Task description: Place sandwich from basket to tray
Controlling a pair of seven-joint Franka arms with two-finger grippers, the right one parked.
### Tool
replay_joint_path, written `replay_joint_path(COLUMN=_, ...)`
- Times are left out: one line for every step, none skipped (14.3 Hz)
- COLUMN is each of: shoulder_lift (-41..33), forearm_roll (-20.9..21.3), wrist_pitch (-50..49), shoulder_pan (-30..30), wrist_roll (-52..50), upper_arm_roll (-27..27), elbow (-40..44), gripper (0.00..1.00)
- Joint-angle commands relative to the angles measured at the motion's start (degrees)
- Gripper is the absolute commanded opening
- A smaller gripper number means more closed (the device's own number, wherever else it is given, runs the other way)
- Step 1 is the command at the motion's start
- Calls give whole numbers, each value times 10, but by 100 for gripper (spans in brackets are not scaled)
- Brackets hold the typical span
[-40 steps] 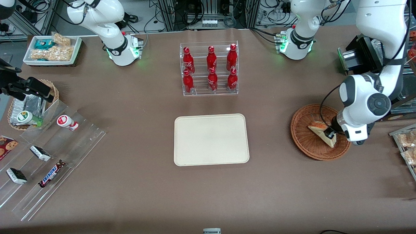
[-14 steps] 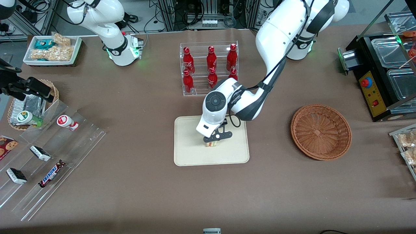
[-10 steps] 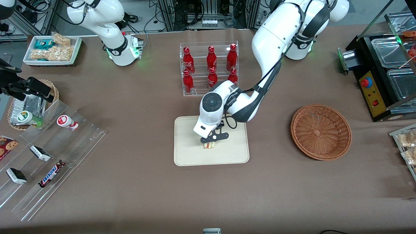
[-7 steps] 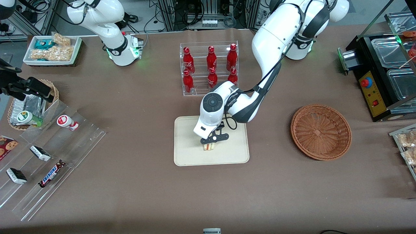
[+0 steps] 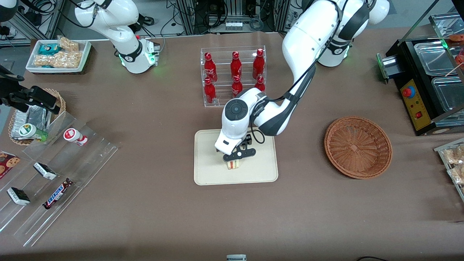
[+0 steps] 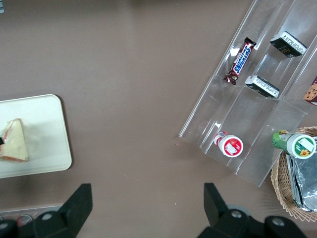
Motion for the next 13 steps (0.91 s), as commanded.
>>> replay_joint_path(shoulder_lift=-81, forearm_roll=3, wrist_pitch=-90, shoulder_pan=33, wrist_roll=12, upper_arm_roll=1, elbow=-11, gripper=100)
replay_joint_path(shoulder_lift=-100, forearm_roll=-5, wrist_pitch=-116, shoulder_pan=44, wrist_roll=34, upper_arm_roll=1, elbow=-11, gripper=100)
replay_joint_path(shoulder_lift=-118, forearm_roll=-20, wrist_pitch=-142, shoulder_pan=55, wrist_roll=49, upper_arm_roll=1, elbow=-12, gripper=100)
replay_joint_path(shoulder_lift=-139, forearm_roll=-32, wrist_pitch=-163, shoulder_pan=76, wrist_roll=69, upper_arm_roll=1, elbow=-24, gripper=100)
replay_joint_path(shoulder_lift=-163, forearm_roll=-39, wrist_pitch=-168, shoulder_pan=95, wrist_roll=91, upper_arm_roll=1, elbow=-46, gripper=100)
replay_joint_path(shoulder_lift=-187, forearm_roll=-46, wrist_pitch=-171, shoulder_pan=109, wrist_roll=110, upper_arm_roll=1, elbow=-71, gripper=100)
replay_joint_path(shoulder_lift=-209, forearm_roll=-47, wrist_pitch=-173, shoulder_pan=124, wrist_roll=122, upper_arm_roll=2, elbow=-96, gripper=100)
replay_joint_path(shoulder_lift=-228, forearm_roll=-47, wrist_pitch=-173, shoulder_pan=142, wrist_roll=131, upper_arm_roll=2, elbow=-118, gripper=100)
replay_joint_path(shoulder_lift=-245, forearm_roll=-47, wrist_pitch=-173, shoulder_pan=158, wrist_roll=147, upper_arm_roll=2, elbow=-135, gripper=100)
replay_joint_path(shoulder_lift=-263, forearm_roll=-47, wrist_pitch=-176, shoulder_pan=176, wrist_roll=175, upper_arm_roll=2, elbow=-154, gripper=100)
replay_joint_path(shoulder_lift=-276, forearm_roll=-48, wrist_pitch=-183, shoulder_pan=195, wrist_roll=200, upper_arm_roll=1, elbow=-169, gripper=100)
replay_joint_path(shoulder_lift=-289, forearm_roll=-48, wrist_pitch=-190, shoulder_pan=214, wrist_roll=229, upper_arm_roll=2, elbow=-184, gripper=100)
replay_joint_path(shoulder_lift=-301, forearm_roll=-48, wrist_pitch=-197, shoulder_pan=232, wrist_roll=258, upper_arm_roll=2, elbow=-196, gripper=100)
